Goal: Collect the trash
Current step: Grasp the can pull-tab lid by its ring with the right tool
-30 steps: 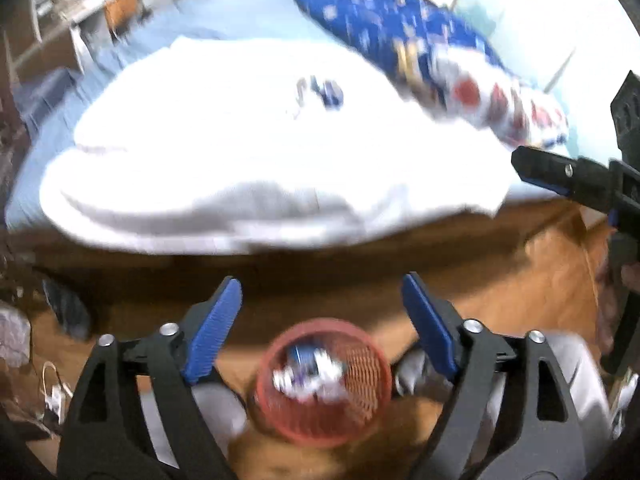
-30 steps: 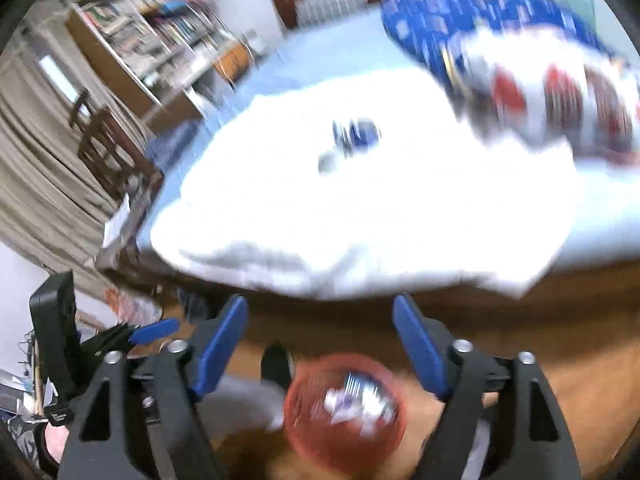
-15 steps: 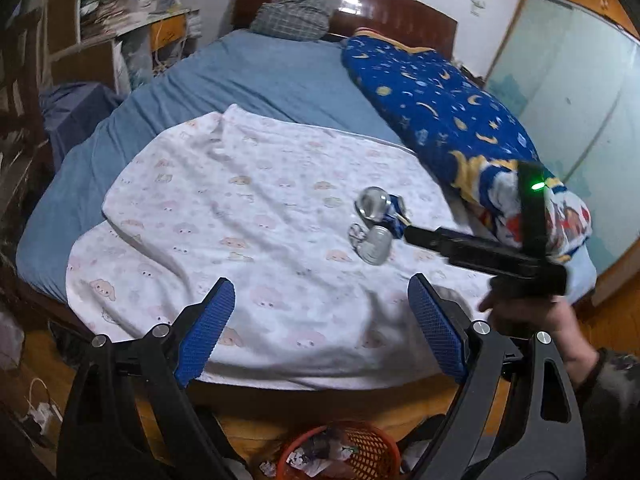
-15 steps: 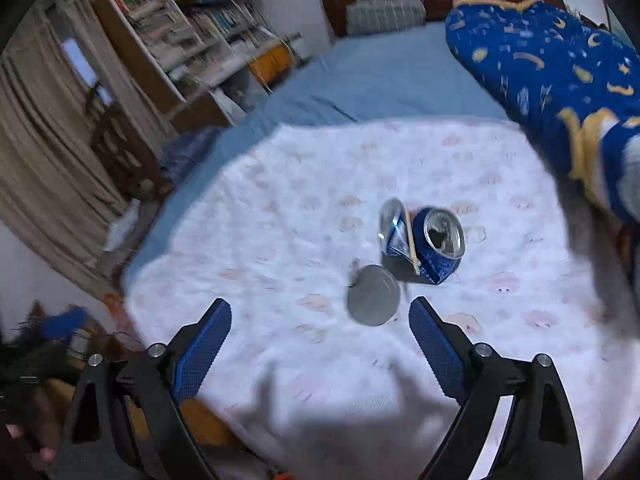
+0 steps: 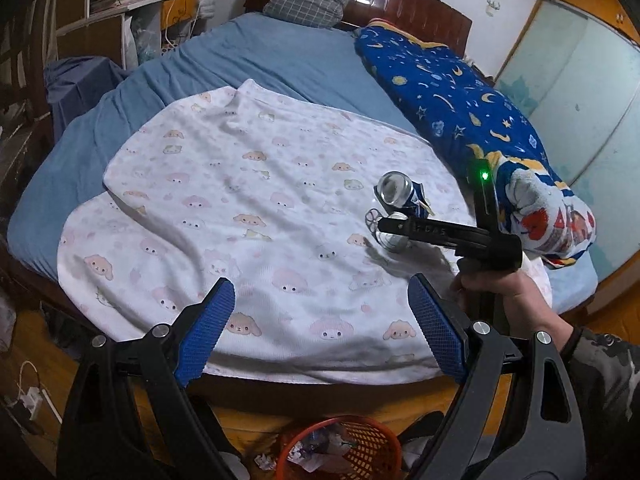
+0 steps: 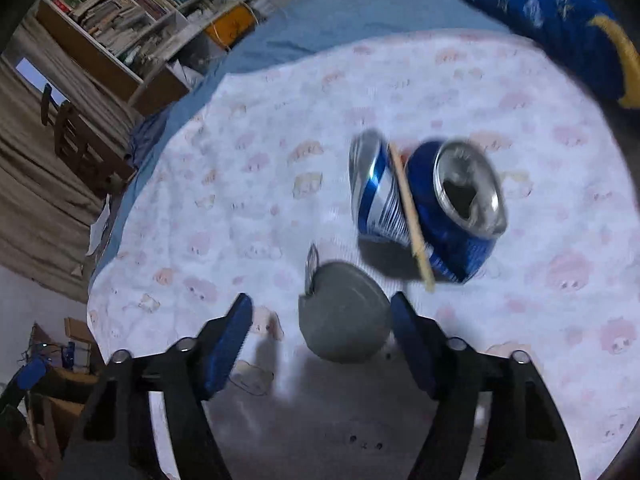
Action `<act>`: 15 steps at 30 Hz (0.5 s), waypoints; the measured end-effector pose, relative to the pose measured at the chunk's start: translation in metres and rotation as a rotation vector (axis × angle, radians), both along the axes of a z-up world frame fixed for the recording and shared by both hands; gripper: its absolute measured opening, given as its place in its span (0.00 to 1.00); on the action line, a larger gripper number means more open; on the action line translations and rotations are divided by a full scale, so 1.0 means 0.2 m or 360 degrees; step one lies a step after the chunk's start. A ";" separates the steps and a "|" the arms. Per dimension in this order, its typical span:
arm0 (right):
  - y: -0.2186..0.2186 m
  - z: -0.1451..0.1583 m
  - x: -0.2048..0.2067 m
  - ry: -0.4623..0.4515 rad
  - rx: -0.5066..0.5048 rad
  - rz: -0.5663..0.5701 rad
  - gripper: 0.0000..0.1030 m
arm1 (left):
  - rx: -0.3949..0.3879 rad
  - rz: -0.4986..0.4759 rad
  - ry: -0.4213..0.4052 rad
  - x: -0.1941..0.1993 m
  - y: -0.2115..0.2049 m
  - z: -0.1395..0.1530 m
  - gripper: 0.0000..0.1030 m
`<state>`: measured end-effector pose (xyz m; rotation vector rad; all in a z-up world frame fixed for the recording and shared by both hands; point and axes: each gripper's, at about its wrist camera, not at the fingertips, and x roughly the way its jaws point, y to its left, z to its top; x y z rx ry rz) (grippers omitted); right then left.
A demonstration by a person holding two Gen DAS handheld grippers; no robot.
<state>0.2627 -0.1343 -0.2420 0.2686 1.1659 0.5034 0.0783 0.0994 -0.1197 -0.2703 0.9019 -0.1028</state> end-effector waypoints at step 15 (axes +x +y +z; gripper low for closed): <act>0.04 -0.06 -0.01 0.0096 0.0283 0.0047 0.25 | -0.0012 -0.0032 0.0013 0.03 -0.02 -0.01 0.85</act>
